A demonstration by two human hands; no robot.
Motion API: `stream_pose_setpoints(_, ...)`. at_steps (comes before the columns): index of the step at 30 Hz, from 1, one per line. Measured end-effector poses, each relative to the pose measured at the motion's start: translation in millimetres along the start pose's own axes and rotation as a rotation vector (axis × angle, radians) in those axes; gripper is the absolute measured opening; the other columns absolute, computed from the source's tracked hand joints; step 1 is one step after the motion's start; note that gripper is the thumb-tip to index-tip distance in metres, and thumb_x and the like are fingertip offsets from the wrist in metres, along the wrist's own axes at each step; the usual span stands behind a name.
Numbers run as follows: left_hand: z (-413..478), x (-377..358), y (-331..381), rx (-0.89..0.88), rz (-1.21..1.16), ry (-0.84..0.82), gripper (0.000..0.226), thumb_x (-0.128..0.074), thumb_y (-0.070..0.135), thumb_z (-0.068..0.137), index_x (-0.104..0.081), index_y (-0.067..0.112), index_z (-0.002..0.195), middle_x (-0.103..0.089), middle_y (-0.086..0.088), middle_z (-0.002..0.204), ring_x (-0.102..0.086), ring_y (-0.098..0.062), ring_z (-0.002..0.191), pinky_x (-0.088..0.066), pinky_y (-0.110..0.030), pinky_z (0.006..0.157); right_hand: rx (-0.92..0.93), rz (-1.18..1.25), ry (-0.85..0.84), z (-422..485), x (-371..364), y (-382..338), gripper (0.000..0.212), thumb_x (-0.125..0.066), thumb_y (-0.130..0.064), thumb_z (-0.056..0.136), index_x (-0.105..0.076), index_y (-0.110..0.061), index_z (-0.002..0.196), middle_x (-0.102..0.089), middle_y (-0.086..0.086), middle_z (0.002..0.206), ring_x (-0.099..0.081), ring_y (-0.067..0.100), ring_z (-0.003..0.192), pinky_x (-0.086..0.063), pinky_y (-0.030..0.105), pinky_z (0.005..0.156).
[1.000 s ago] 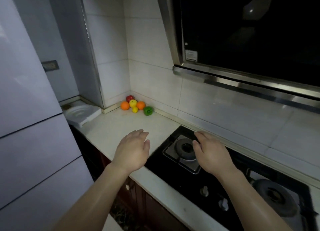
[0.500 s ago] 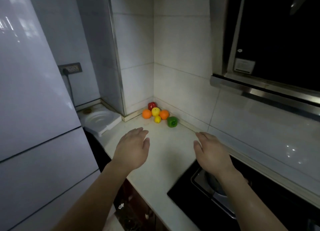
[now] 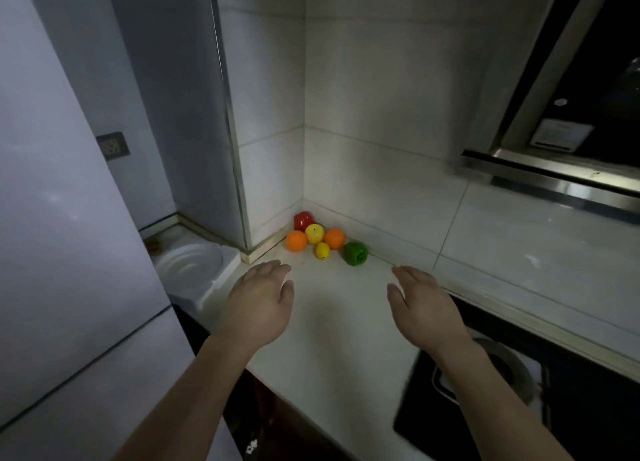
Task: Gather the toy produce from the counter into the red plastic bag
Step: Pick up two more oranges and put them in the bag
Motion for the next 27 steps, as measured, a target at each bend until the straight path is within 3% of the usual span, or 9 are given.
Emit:
stream_pose_setpoints(7, 32, -3, -41, -0.061, -0.017, -0.04, 0.043, -0.037, 0.034, 0.1, -0.048, 0.02, 0.139, -0.048, 0.002, 0.144, -0.04, -0.017, 0.132, -0.031, -0.032, 0.109, -0.1, 0.001, 0.003, 19, -24, -17, 0.066, -0.023, -0.047, 0.088, -0.043, -0.011, 0.14, -0.046, 0.006, 0.143, -0.038, 0.024, 0.131, -0.029, 0.031, 0.107)
stream_pose_setpoints(13, 74, -25, -43, -0.097, -0.045, -0.071, 0.042, -0.038, 0.032, 0.1, -0.049, 0.019, 0.138, -0.049, 0.002, 0.142, -0.042, -0.017, 0.13, -0.033, -0.032, 0.106, -0.129, -0.008, -0.003, 52, -43, -1, 0.053, -0.031, -0.04, 0.098, -0.042, -0.012, 0.141, -0.044, 0.005, 0.144, -0.037, 0.023, 0.132, -0.029, 0.032, 0.108)
stream_pose_setpoints(16, 98, -39, -45, -0.085, -0.043, -0.071, 0.041, -0.038, 0.033, 0.1, -0.048, 0.02, 0.138, -0.049, 0.002, 0.142, -0.042, -0.016, 0.13, -0.033, -0.032, 0.105, -0.131, -0.004, -0.009, 77, -53, 13, 0.05, -0.037, -0.036, 0.099, -0.041, -0.012, 0.142, -0.044, 0.005, 0.145, -0.037, 0.024, 0.132, -0.029, 0.032, 0.107)
stream_pose_setpoints(27, 182, -100, -62, 0.002, -0.059, -0.112, 0.042, -0.04, 0.034, 0.1, -0.047, 0.02, 0.138, -0.052, 0.0, 0.138, -0.046, -0.018, 0.126, -0.039, -0.033, 0.1, -0.131, 0.01, -0.141, 162, -103, 56, 0.052, -0.032, -0.039, 0.099, -0.034, -0.017, 0.146, -0.037, 0.001, 0.15, -0.031, 0.019, 0.137, -0.027, 0.032, 0.109)
Point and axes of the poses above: each hand's wrist, its own z-axis towards the middle knuckle, its own x-axis out of the back of the hand, y = z × x, the point moved 7 cm from there along z, towards the middle knuckle
